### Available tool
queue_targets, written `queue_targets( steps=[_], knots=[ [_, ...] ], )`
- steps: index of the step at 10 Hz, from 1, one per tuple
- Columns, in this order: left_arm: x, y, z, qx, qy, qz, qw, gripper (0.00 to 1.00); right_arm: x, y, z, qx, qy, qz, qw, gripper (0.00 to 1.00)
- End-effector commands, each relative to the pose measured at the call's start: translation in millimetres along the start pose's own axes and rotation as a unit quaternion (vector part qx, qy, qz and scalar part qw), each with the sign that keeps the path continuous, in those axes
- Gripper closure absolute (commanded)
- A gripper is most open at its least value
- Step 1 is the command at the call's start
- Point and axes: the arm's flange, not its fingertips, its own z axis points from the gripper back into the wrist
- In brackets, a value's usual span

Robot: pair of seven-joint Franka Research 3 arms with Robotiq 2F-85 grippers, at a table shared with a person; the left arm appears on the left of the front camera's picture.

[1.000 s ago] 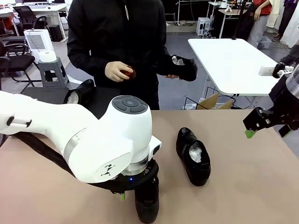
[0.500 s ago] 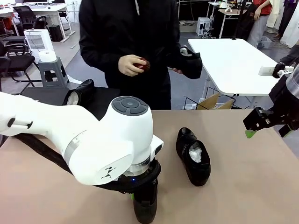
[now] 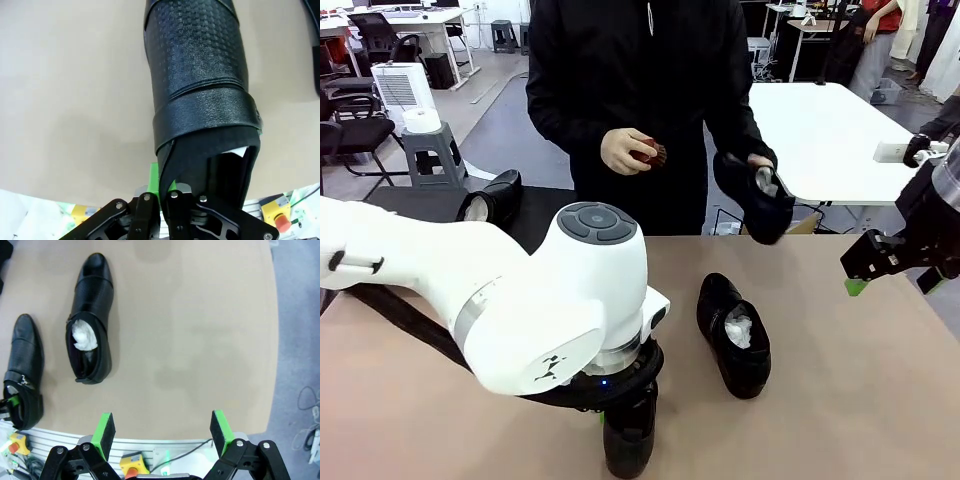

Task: Organize the shoes by placing them on the stand.
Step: Place the Shoe from the middle of the table onto the Shoes Stand.

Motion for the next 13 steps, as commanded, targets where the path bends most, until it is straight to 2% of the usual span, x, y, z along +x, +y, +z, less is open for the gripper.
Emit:
queue_targets(
  steps=[1,2,4,5,7,8,9,10,11,13],
  knots=[
    [2,27,33,-0.005,-0.022,0.006,1.0,1.0,9,-27,13,-0.02,-0.007,0.001,1.0,0.0],
    [9,45,54,-0.035,-0.02,-0.003,0.999,1.0,18,-68,19,-0.056,0.015,-0.021,0.998,0.0],
    [27,77,88,-0.028,-0.07,-0.009,0.997,1.0,18,-168,21,-0.019,0.05,-0.057,0.997,0.0],
    [40,89,96,-0.027,-0.087,-0.013,0.996,1.0,14,-194,15,0.004,0.062,-0.059,0.996,0.0],
    [80,112,100,0.021,-0.133,-0.018,0.991,1.0,14,-221,2,0.042,0.062,-0.045,0.996,0.0],
    [102,117,99,0.042,-0.148,-0.019,0.988,1.0,15,-231,-2,0.04,0.063,-0.048,0.996,0.0],
    [121,122,97,0.05,-0.156,-0.022,0.986,1.0,16,-236,-4,0.04,0.065,-0.054,0.996,0.0],
    [132,122,98,0.068,-0.135,0.021,0.988,1.0,3,-235,-2,0.029,0.064,-0.062,0.996,0.0],
    [102,133,99,0.04,-0.138,-0.016,0.99,1.0,3,-235,-2,0.029,0.064,-0.062,0.996,0.0],
    [102,133,99,0.04,-0.138,-0.016,0.99,1.0,3,-235,-2,0.029,0.064,-0.062,0.996,0.0]
  ],
)
